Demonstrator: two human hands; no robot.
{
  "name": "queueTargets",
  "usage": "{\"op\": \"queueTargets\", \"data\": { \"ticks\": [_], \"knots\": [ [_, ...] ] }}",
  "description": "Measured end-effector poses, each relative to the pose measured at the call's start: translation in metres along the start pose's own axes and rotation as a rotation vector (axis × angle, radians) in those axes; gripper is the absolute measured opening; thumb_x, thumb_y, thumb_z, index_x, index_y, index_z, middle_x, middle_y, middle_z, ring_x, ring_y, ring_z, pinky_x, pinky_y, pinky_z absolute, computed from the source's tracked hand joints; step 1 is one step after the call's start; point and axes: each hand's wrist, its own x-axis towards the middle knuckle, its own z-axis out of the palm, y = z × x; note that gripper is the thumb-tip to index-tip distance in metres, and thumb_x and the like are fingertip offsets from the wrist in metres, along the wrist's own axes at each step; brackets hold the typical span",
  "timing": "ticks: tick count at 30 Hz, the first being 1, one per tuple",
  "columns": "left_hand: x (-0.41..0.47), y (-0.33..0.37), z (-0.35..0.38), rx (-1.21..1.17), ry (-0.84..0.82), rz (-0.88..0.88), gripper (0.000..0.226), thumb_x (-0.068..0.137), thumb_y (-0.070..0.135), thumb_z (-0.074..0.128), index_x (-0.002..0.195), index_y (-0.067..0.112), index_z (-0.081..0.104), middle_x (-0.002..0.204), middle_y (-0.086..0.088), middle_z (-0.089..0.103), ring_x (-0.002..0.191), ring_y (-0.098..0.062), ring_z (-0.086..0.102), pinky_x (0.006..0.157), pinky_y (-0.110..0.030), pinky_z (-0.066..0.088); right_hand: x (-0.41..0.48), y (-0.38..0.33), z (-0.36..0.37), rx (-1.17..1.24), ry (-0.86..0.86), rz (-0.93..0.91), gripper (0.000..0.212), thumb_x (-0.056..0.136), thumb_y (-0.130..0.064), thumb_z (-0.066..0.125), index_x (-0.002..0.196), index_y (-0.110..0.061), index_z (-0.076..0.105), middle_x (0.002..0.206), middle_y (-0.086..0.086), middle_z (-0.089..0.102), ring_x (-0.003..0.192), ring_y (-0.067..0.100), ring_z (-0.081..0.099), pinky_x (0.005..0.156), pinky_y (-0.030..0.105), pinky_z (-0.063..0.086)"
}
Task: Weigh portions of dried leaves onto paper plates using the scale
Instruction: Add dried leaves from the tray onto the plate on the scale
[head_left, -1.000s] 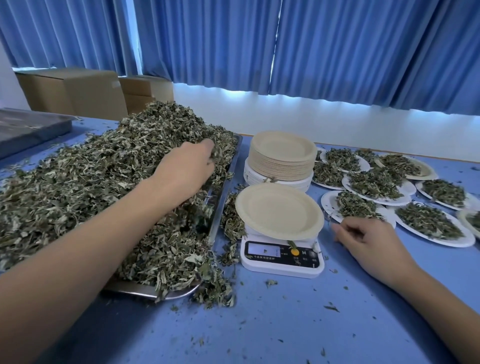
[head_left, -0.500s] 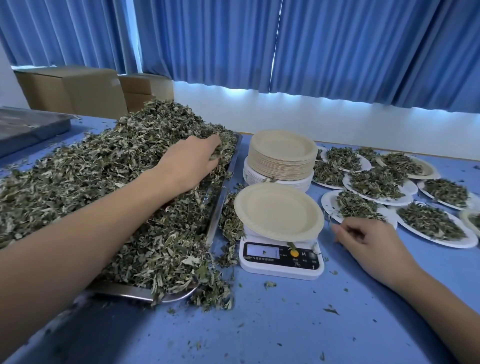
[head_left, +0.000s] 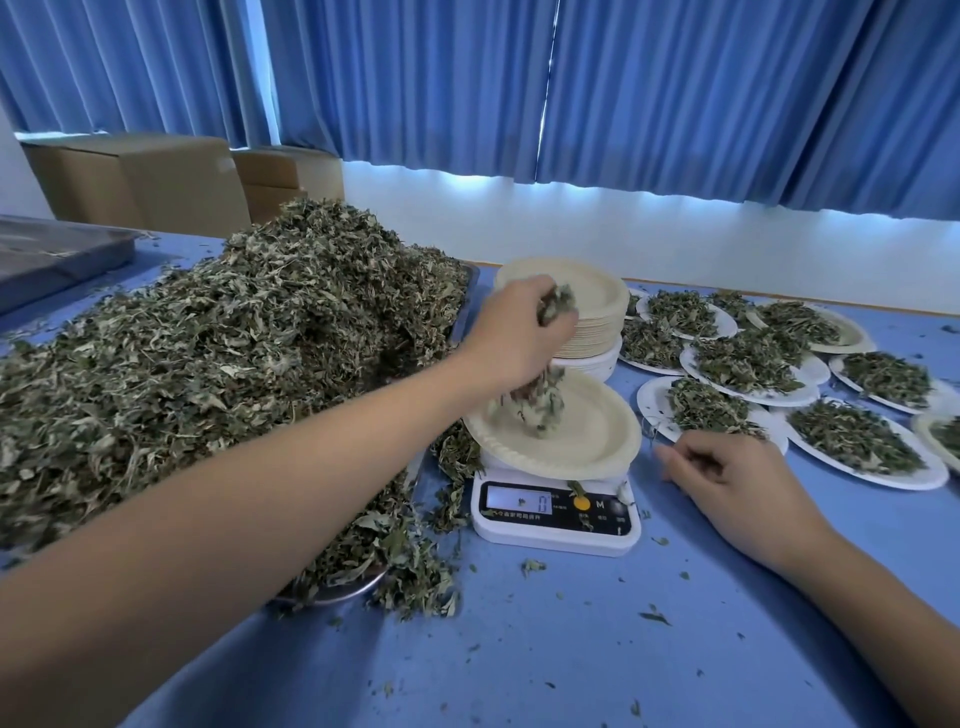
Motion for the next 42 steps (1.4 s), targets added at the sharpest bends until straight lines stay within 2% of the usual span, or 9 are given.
{"op": "queueTargets", "data": {
  "ticks": [5, 7, 13, 19, 22, 28, 34, 37, 42],
  "knots": [
    [-0.011, -0.011, -0.006, 0.208, -0.447, 0.09, 0.019, 0.092, 0.038, 0.071, 0.097, 0.02, 0.075, 0.097, 0.007, 0.071, 0.089, -0.006, 0.061, 0.078, -0.025, 0.048, 0.0, 0.0, 0.0, 0.011, -0.002, -0.001, 0.037, 0.1, -0.037, 0.06, 0.066, -0.023, 0.065, 0.051, 0.0, 0.053, 0.042, 0.008, 0.038, 0.049, 0.028, 0.032],
    [-0.013, -0.015, -0.021, 0.219, -0.433, 0.095, 0.025, 0.089, 0.046, 0.072, 0.102, 0.025, 0.076, 0.103, 0.012, 0.072, 0.093, 0.001, 0.062, 0.078, -0.017, 0.047, 0.0, 0.0, 0.0, 0.01, -0.001, -0.008, 0.038, 0.1, -0.037, 0.06, 0.065, -0.023, 0.064, 0.05, 0.001, 0.053, 0.041, 0.008, 0.038, 0.049, 0.029, 0.033],
    [-0.034, -0.023, -0.076, 0.049, -0.362, 0.103, 0.041, 0.088, 0.066, 0.058, 0.108, 0.034, 0.074, 0.103, 0.019, 0.074, 0.095, -0.002, 0.069, 0.088, -0.031, 0.054, 0.0, -0.001, 0.0, -0.011, 0.0, -0.015, 0.038, 0.1, -0.037, 0.06, 0.066, -0.022, 0.064, 0.051, 0.004, 0.053, 0.042, 0.009, 0.039, 0.048, 0.024, 0.032],
    [-0.085, -0.035, -0.098, 0.114, -0.454, 0.131, 0.065, 0.092, 0.076, 0.037, 0.113, 0.024, 0.07, 0.107, -0.019, 0.069, 0.096, -0.036, 0.066, 0.087, -0.058, 0.051, 0.0, -0.003, -0.001, -0.018, 0.002, -0.013, 0.038, 0.101, -0.035, 0.06, 0.065, -0.025, 0.066, 0.049, 0.0, 0.054, 0.042, 0.014, 0.043, 0.045, 0.02, 0.031],
    [-0.107, -0.033, -0.108, 0.098, -0.451, 0.132, 0.076, 0.09, 0.078, 0.034, 0.105, 0.013, 0.068, 0.1, -0.014, 0.068, 0.094, -0.034, 0.065, 0.084, -0.055, 0.051, 0.0, -0.004, 0.0, -0.021, -0.001, -0.014, 0.037, 0.101, -0.035, 0.059, 0.066, -0.025, 0.066, 0.049, -0.001, 0.054, 0.041, 0.012, 0.042, 0.047, 0.026, 0.031],
    [-0.137, -0.041, -0.116, 0.284, -0.496, 0.176, 0.054, 0.074, 0.086, 0.056, 0.1, 0.039, 0.054, 0.1, 0.019, 0.054, 0.097, -0.005, 0.056, 0.082, -0.033, 0.05, -0.002, -0.006, -0.002, -0.023, 0.002, -0.021, 0.037, 0.1, -0.035, 0.06, 0.065, -0.026, 0.066, 0.049, 0.001, 0.054, 0.046, 0.018, 0.047, 0.049, 0.03, 0.033],
    [-0.142, -0.054, -0.106, 0.474, -0.451, 0.153, 0.06, 0.074, 0.095, 0.04, 0.096, 0.039, 0.038, 0.086, 0.018, 0.054, 0.078, -0.002, 0.053, 0.069, -0.036, 0.05, -0.001, -0.004, -0.001, -0.022, 0.008, -0.023, 0.036, 0.1, -0.037, 0.061, 0.067, -0.024, 0.067, 0.051, 0.0, 0.056, 0.052, 0.018, 0.052, 0.052, 0.032, 0.037],
    [-0.144, -0.057, -0.102, 0.534, -0.398, 0.177, 0.054, 0.085, 0.087, 0.029, 0.096, 0.035, 0.037, 0.072, 0.01, 0.053, 0.064, -0.006, 0.051, 0.054, -0.03, 0.042, -0.001, -0.002, 0.001, -0.026, 0.011, -0.03, 0.035, 0.1, -0.035, 0.062, 0.067, -0.024, 0.066, 0.052, -0.004, 0.057, 0.052, 0.017, 0.052, 0.049, 0.022, 0.035],
    [-0.142, -0.055, -0.094, 0.637, -0.356, 0.159, 0.039, 0.099, 0.061, 0.017, 0.086, 0.032, 0.039, 0.076, 0.011, 0.051, 0.064, -0.004, 0.05, 0.054, -0.026, 0.036, -0.001, -0.002, 0.003, -0.048, 0.013, -0.047, 0.033, 0.099, -0.031, 0.064, 0.067, -0.022, 0.063, 0.055, -0.008, 0.058, 0.052, 0.012, 0.052, 0.05, 0.021, 0.038]
  ]
}}
